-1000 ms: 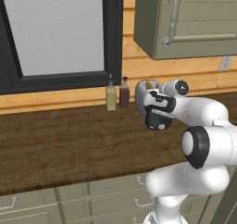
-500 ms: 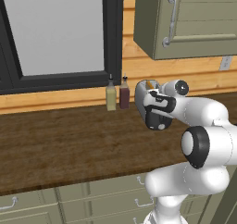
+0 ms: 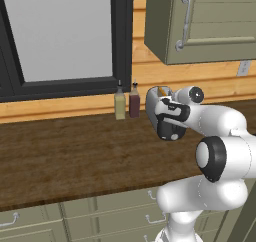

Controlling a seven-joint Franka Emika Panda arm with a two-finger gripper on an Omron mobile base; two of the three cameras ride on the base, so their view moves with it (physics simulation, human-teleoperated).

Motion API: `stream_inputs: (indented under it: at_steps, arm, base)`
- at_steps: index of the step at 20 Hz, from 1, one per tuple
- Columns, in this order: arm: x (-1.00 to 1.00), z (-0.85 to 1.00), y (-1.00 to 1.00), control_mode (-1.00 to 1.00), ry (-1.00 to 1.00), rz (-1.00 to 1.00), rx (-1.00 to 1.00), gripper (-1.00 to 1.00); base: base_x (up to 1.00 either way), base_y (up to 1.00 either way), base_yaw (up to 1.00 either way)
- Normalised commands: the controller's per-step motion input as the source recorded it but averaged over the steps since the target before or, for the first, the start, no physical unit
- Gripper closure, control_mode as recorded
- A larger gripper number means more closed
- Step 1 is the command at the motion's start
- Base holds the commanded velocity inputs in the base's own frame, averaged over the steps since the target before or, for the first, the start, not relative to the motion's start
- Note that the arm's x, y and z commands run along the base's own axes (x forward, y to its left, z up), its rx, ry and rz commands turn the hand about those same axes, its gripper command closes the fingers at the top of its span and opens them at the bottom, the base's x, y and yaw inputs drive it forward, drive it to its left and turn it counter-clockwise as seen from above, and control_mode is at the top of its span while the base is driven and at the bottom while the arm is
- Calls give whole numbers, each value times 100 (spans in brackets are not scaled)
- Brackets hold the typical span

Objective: Start the toaster. Once the lever pops up, take the bread to the plate on the dining counter.

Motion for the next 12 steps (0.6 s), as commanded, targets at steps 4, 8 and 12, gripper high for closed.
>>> stream_inputs:
  at_steps: [4, 8, 12]
  arm:
    - [0, 0, 0, -100, 0, 0, 0, -100]
    - [0, 0, 0, -100, 0, 0, 0, -100]
    - [0, 0, 0, -100, 0, 0, 0, -100]
  base:
    - [0, 0, 0]
    - [0, 0, 0]
    - [0, 0, 0]
